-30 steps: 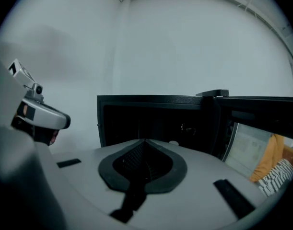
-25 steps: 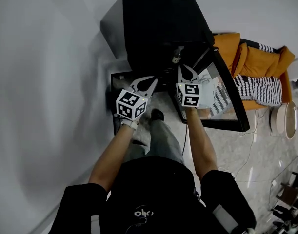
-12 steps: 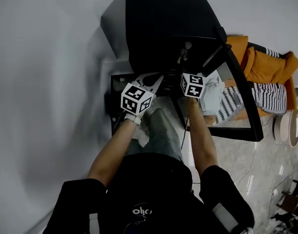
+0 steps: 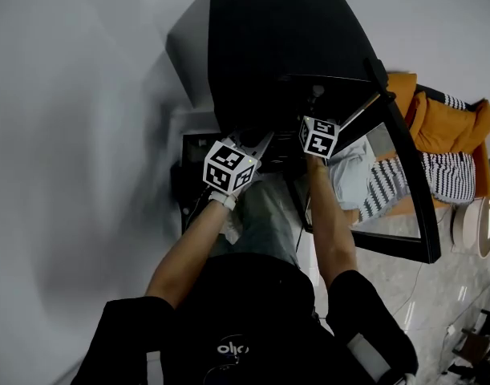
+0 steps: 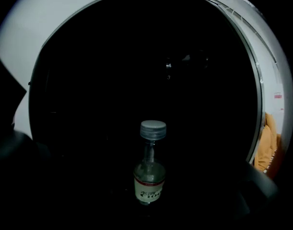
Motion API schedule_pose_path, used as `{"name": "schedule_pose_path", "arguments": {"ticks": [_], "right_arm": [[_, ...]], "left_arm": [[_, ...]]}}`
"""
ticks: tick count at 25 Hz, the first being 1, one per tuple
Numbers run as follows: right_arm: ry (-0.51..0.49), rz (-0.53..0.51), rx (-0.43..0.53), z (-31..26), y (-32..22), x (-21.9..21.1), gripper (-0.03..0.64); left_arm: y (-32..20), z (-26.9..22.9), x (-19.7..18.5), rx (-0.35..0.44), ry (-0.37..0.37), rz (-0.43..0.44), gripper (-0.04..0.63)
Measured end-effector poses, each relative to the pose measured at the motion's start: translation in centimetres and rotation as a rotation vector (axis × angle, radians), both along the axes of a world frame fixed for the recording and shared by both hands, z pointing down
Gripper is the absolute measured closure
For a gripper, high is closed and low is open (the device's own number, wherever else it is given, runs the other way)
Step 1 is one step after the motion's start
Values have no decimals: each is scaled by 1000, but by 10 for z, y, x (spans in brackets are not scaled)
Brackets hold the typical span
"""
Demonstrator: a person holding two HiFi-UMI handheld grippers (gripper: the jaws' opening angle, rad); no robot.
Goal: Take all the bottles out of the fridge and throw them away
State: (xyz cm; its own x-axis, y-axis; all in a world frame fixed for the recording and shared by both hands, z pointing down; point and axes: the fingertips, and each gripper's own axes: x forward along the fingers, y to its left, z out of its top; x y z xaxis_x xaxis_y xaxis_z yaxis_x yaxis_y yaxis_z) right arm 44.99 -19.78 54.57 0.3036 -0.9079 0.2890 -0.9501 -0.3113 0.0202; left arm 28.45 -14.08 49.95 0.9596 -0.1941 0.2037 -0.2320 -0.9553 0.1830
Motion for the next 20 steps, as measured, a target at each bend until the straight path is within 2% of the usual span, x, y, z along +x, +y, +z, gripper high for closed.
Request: {"name": "schedule_pose_path", "arguments": {"ticks": [6, 13, 14, 15, 20], "right_arm": [[30, 16, 35, 3, -17, 11, 359], [40, 19, 28, 9, -23, 21, 360], [46, 17, 28, 9, -24, 21, 365], [49, 16, 29, 8, -24, 21, 406], [43, -11, 35, 3, -18, 9, 414]], "left_arm": [[-12, 10, 10, 6, 10, 0, 594], [-15, 18, 14, -5, 11, 1, 594], [-15, 18, 14, -5, 12, 0, 594], [-16, 18, 15, -4, 12, -1, 594], [-14, 11, 7, -9, 3, -16, 594]]}}
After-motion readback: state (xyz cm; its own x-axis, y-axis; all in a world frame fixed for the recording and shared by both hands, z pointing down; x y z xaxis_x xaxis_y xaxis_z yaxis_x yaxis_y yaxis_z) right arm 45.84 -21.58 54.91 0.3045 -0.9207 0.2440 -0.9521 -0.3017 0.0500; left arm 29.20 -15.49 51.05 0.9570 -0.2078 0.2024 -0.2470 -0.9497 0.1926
